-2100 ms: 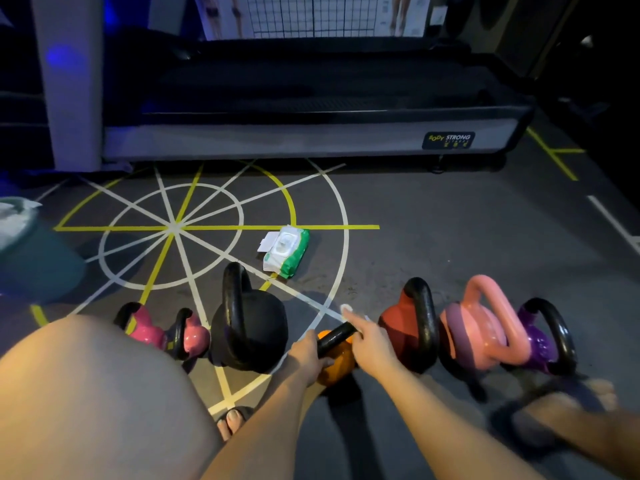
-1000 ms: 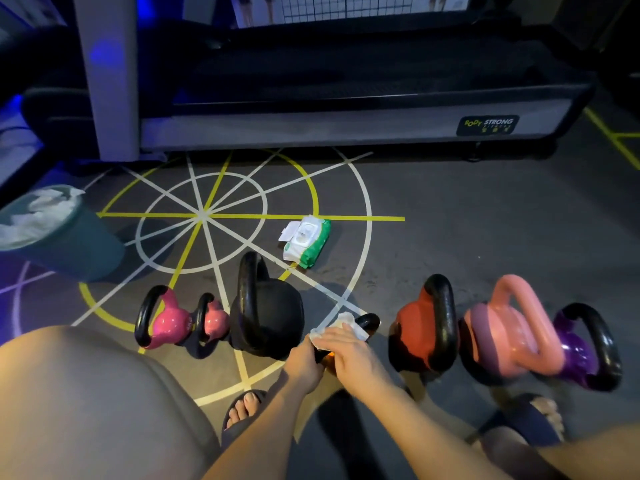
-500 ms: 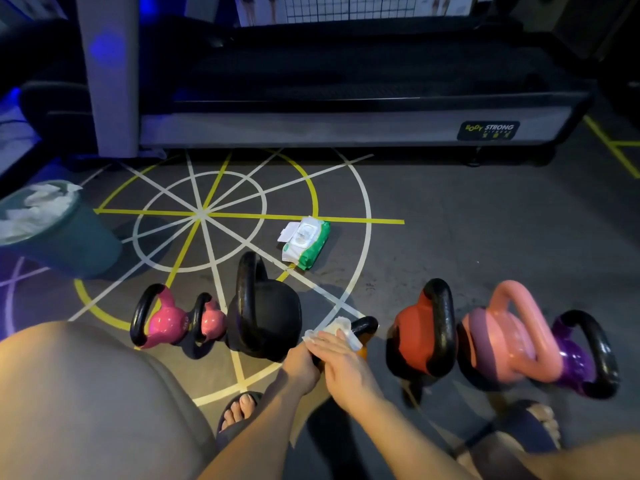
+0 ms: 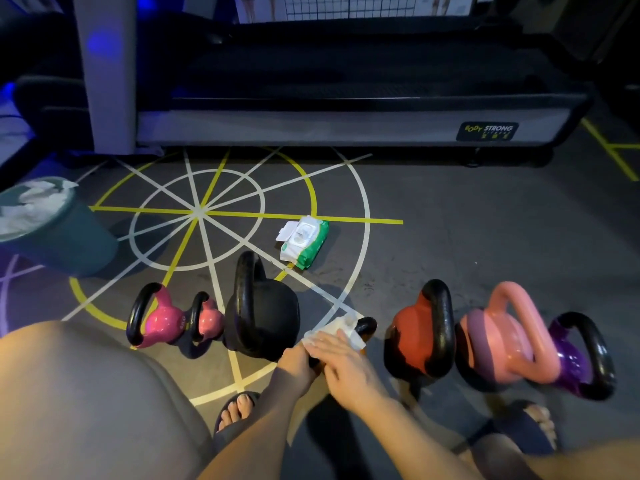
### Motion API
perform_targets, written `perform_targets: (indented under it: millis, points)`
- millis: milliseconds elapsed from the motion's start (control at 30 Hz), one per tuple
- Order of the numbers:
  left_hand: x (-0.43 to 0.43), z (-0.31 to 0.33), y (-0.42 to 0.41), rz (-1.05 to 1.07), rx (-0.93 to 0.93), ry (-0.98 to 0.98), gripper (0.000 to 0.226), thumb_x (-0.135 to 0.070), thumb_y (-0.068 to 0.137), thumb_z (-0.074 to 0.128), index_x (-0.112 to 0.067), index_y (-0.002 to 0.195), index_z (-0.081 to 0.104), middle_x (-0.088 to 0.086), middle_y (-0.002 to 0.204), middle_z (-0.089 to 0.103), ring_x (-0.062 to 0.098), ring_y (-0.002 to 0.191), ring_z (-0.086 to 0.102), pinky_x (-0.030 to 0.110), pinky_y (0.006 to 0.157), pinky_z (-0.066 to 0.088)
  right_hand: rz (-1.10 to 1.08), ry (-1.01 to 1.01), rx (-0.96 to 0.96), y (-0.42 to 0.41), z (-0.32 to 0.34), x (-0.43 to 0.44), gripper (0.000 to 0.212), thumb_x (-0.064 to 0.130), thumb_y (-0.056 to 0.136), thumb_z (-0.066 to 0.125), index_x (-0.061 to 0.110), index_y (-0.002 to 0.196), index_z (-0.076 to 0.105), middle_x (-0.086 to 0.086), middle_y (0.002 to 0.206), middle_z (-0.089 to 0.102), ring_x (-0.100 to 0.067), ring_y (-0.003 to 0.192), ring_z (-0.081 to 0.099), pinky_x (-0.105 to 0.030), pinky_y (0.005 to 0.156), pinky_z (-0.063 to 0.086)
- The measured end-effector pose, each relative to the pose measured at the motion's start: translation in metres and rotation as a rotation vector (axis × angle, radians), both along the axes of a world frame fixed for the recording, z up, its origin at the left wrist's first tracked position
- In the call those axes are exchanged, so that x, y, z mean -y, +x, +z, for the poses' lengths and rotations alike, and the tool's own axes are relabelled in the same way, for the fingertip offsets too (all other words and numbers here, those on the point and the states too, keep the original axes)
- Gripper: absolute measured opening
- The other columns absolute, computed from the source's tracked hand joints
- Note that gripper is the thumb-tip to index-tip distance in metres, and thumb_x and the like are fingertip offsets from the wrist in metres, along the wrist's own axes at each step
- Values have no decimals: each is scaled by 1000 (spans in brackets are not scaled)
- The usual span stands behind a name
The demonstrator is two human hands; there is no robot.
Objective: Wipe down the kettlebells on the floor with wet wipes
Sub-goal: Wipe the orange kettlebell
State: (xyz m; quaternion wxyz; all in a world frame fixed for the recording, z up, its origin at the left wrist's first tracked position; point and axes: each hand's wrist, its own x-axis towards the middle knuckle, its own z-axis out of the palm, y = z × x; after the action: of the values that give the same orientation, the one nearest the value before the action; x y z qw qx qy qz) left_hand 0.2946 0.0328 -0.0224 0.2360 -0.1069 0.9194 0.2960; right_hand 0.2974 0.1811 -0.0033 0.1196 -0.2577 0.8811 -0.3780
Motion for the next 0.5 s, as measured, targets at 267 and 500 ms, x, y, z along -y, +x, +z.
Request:
perform_targets:
  millis: [267, 500]
  points:
    - [7, -3, 2, 8, 30, 34, 38, -33, 86, 78, -26, 117, 56, -4, 107, 67, 13, 103, 63, 30, 90, 51, -453, -7, 286, -30, -4, -64, 66, 12, 97, 50, 53, 146, 36, 23, 154, 33, -4, 139, 41, -28, 119, 30]
    - [15, -9, 7, 12, 6, 129, 53, -29, 85, 80, -22, 131, 55, -4, 121, 66, 13, 113, 61, 23, 94, 45, 14, 67, -28, -4, -7, -5, 65, -3, 89, 42, 20, 150, 42, 16, 156, 27, 2, 148, 12, -28, 125, -2]
